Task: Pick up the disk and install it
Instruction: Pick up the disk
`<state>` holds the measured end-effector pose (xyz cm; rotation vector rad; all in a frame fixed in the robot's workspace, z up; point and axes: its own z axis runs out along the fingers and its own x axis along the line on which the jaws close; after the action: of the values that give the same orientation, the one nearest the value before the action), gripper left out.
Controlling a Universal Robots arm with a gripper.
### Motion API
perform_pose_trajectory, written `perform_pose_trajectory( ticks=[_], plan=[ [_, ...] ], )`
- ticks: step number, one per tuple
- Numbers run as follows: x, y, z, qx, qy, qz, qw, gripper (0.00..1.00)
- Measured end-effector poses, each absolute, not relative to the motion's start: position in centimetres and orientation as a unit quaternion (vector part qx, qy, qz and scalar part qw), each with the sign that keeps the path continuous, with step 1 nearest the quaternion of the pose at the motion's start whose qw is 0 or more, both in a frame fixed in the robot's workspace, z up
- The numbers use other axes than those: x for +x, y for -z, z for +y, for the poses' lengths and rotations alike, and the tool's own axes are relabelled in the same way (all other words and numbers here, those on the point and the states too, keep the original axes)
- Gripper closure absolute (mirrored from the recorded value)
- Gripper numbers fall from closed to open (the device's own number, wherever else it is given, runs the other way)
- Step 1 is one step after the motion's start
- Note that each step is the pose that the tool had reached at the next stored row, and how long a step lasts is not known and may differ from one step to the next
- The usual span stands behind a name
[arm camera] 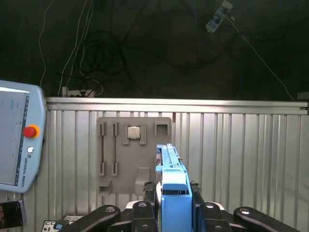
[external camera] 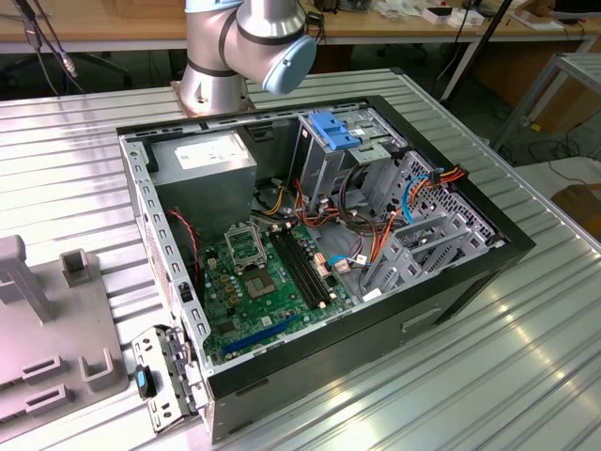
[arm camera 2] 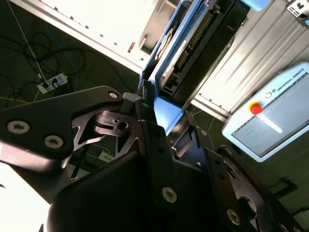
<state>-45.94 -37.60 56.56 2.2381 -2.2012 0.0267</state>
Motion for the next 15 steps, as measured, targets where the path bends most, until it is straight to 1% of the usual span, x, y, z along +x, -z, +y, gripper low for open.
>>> perform_pose_trajectory(
  ticks=[15],
  plan=[
    [-44.2, -56.6, -37.6, 0.713, -0.008, -0.701, 0.000, 0.63]
  ],
)
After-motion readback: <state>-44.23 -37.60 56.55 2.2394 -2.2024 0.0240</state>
